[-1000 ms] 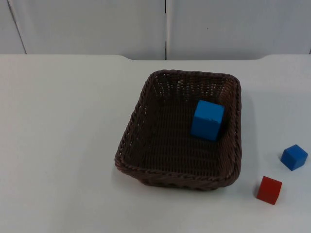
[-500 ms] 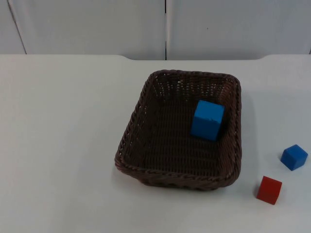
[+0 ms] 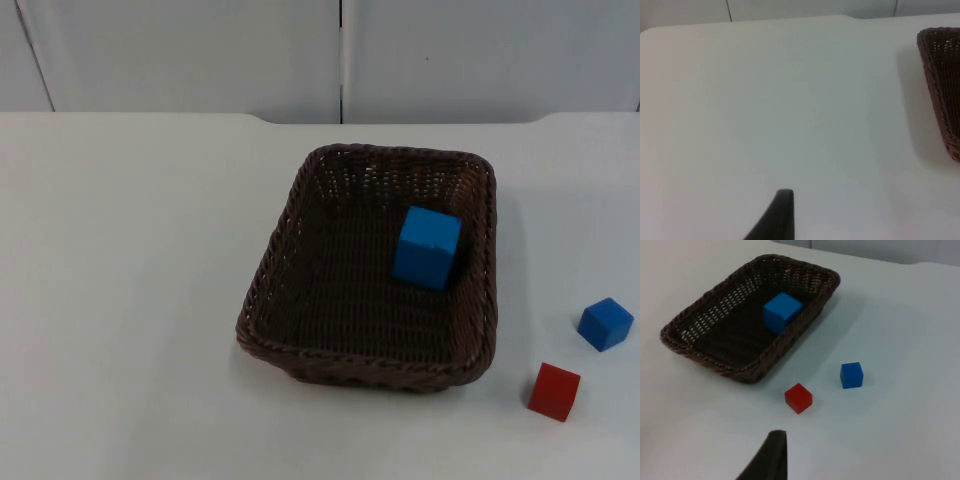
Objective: Pick up the basket with the left hand and place the largest block into the basket with the right hand.
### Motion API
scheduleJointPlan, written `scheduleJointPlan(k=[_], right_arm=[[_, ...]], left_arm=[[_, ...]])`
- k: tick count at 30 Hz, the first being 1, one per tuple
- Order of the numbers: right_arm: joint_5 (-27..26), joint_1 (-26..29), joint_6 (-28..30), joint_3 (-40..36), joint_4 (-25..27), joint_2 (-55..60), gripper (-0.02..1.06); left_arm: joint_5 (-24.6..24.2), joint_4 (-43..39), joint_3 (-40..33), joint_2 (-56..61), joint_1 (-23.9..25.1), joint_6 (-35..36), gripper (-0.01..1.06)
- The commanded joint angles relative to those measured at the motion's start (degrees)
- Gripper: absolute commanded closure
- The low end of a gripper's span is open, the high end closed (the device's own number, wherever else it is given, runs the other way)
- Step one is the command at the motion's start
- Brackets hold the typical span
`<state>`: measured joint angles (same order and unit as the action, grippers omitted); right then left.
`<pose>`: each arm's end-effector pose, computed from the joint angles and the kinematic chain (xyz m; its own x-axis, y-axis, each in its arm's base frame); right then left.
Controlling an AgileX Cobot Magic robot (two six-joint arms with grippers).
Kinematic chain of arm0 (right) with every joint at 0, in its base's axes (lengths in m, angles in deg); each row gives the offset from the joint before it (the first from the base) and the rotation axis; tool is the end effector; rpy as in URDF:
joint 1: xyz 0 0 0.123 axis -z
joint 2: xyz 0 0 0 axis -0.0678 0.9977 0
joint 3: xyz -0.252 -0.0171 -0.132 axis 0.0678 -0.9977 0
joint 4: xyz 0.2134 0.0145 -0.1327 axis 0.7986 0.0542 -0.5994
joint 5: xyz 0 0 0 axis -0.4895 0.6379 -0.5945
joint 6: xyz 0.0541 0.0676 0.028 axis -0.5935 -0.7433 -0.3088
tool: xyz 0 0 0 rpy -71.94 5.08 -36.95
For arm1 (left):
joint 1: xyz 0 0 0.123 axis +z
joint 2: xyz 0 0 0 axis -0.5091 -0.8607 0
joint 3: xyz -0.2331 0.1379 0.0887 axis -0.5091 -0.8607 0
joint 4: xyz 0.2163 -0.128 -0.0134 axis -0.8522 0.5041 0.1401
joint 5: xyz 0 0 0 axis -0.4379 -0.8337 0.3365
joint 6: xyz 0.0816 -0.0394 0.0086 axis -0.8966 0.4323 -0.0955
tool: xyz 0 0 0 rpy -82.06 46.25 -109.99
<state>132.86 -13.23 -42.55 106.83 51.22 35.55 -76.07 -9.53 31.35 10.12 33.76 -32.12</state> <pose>-0.0085 0.0022 0.2802 -0.4312 -0.1672 -0.8866 -0.3509 0.9364 -0.0060 -0.0048 -0.0147 0.2770 -0.4610 0.0343 -0.8867 0.1131 0.9934 -0.0203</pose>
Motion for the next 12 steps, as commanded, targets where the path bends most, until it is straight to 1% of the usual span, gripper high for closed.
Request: scheduleJointPlan(k=[1, 4, 5, 10, 12], right_arm=[[-0.32, 1.89, 0.21, -0.06, 0.08, -0.17, -0.01], [-0.32, 5.86, 0.21, -0.06, 0.08, -0.17, -0.01], [-0.32, 5.86, 0.21, -0.06, 0.08, -0.17, -0.01], [-0.32, 11.4, 0.21, -0.06, 0.08, -0.17, -0.01], [-0.32, 12.35, 0.21, -0.06, 0.08, -0.17, -0.01]], left_arm=[[-0.01, -0.3, -0.3, 0.23, 0.18, 0.31, 0.0], [-0.01, -0.3, -0.3, 0.23, 0.18, 0.31, 0.0], [-0.01, -0.3, -0.3, 0.23, 0.18, 0.31, 0.0], [-0.01, -0.3, -0.3, 0.23, 0.18, 0.31, 0.0], [-0.01, -0.3, -0.3, 0.23, 0.18, 0.31, 0.0]])
